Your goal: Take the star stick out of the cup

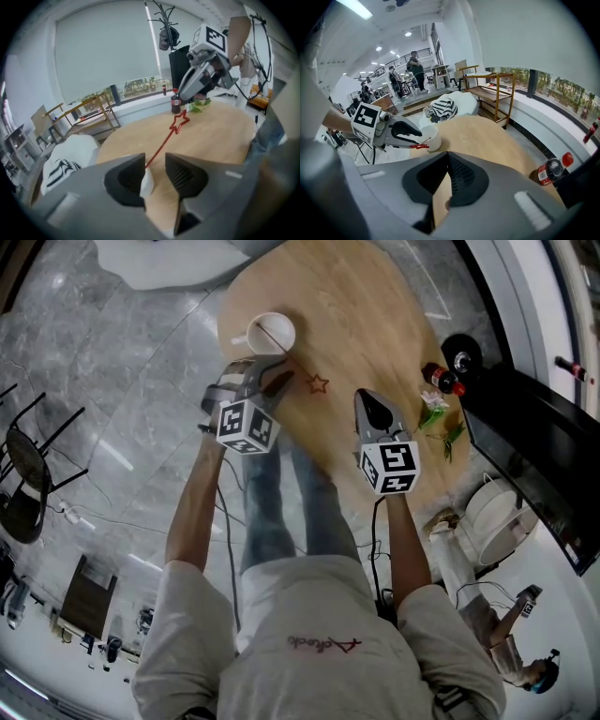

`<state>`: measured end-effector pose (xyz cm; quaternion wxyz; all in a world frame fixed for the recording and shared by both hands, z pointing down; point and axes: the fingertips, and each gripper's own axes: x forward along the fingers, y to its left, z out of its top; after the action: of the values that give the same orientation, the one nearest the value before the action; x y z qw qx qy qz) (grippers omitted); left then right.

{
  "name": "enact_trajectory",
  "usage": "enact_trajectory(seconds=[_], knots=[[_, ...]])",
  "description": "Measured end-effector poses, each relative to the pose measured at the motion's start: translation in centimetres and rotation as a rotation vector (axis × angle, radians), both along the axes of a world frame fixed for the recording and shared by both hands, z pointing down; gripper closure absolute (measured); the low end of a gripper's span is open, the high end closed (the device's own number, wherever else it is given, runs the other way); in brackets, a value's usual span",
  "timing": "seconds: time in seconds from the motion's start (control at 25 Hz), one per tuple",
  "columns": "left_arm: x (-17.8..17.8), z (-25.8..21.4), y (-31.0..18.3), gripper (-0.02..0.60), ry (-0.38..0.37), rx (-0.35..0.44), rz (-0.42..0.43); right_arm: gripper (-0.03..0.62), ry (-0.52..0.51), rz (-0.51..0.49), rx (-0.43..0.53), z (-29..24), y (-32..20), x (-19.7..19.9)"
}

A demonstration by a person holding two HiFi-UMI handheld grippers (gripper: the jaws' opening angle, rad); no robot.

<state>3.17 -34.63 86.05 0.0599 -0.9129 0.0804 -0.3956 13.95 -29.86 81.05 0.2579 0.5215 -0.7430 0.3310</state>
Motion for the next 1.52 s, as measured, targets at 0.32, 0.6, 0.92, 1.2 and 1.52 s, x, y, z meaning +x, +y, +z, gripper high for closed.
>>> enact_trajectory(seconds=[0.32,0.6,0.92,1.2,1.52], knots=[[1.5,1.3,0.0,0.473,-0.046,0.037,0.081,0.592,-0.03,0.04,-0.026,0.9,0.5,0.8],[1.9,1.7,-0.5,0.511,-0.048,0.051,0.09,0.592,-0.046,0.07,-0.038,1.3,0.5,1.4],[2.1,1.6,-0.7,0.534,-0.057,0.096,0.116,0.592,-0.056,0.081,-0.042,1.6,0.7,1.7],[2.5,1.0,-1.8,0.56,-0.037,0.149,0.101,0.592,-0.057,0.082,-0.043,1.9,0.7,2.0],[2.1,-0.5,-3.8,0.572,0.018,0.138,-0.002,0.592,-0.066,0.08,-0.043,1.6,0.7,1.6]])
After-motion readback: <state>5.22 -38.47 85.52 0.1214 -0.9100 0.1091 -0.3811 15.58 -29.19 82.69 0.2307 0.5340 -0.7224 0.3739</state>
